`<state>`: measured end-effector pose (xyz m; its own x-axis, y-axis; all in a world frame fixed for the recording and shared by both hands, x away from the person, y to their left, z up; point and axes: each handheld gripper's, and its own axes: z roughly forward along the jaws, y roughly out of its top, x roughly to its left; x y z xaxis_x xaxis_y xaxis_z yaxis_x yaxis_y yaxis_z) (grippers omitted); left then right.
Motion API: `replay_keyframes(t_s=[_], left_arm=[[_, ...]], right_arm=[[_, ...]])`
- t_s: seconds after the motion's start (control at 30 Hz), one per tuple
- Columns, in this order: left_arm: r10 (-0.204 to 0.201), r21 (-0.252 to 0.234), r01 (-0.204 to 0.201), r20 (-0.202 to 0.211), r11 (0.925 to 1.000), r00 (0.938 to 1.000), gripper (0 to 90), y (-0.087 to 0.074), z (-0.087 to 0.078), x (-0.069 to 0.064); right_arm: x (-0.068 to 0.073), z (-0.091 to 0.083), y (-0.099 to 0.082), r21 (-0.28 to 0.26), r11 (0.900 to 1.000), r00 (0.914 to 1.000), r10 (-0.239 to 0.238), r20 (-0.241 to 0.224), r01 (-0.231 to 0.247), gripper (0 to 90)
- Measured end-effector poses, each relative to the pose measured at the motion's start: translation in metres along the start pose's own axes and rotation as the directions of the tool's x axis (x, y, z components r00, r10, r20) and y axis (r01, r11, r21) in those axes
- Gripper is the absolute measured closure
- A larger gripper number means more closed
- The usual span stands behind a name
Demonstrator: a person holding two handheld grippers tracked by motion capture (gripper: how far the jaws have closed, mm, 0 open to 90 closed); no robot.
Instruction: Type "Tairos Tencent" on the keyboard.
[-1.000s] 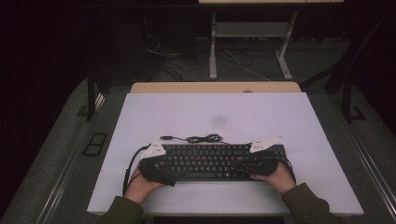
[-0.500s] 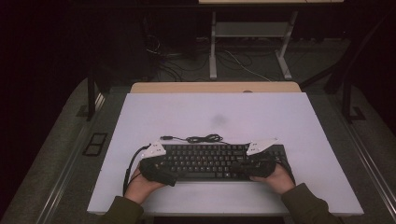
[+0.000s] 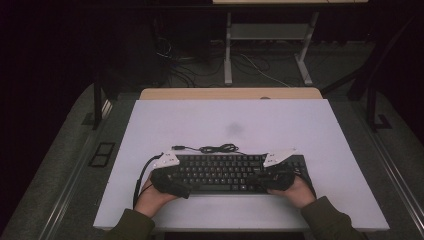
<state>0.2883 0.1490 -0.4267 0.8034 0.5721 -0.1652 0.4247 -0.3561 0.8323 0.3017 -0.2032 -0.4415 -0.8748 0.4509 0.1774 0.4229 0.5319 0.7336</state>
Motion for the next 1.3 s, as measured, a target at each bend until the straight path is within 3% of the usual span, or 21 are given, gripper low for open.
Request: replay_keyframes(t_s=[0.57, 1.0, 1.3], left_arm=[[0.000, -0.015, 0.000, -0.015, 0.9999, 0.9999, 8.3, 0.011, 0.008, 0.005], [-0.016, -0.015, 0.016, 0.004, 0.9998, 0.9999, 38.6, 0.022, 0.022, 0.007], [-0.030, 0.010, 0.030, 0.022, 0.9995, 0.9993, 60.7, 0.026, 0.032, 0.011]], right_arm=[[0.000, 0.000, 0.000, -0.003, 1.0000, 1.0000, 0.004, -0.004, -0.004, 89.5], [0.000, 0.000, 0.000, -0.001, 1.0000, 1.0000, 0.004, -0.005, -0.004, 89.5], [0.000, 0.000, 0.000, 0.000, 1.0000, 1.0000, 0.006, -0.006, -0.006, 89.5]])
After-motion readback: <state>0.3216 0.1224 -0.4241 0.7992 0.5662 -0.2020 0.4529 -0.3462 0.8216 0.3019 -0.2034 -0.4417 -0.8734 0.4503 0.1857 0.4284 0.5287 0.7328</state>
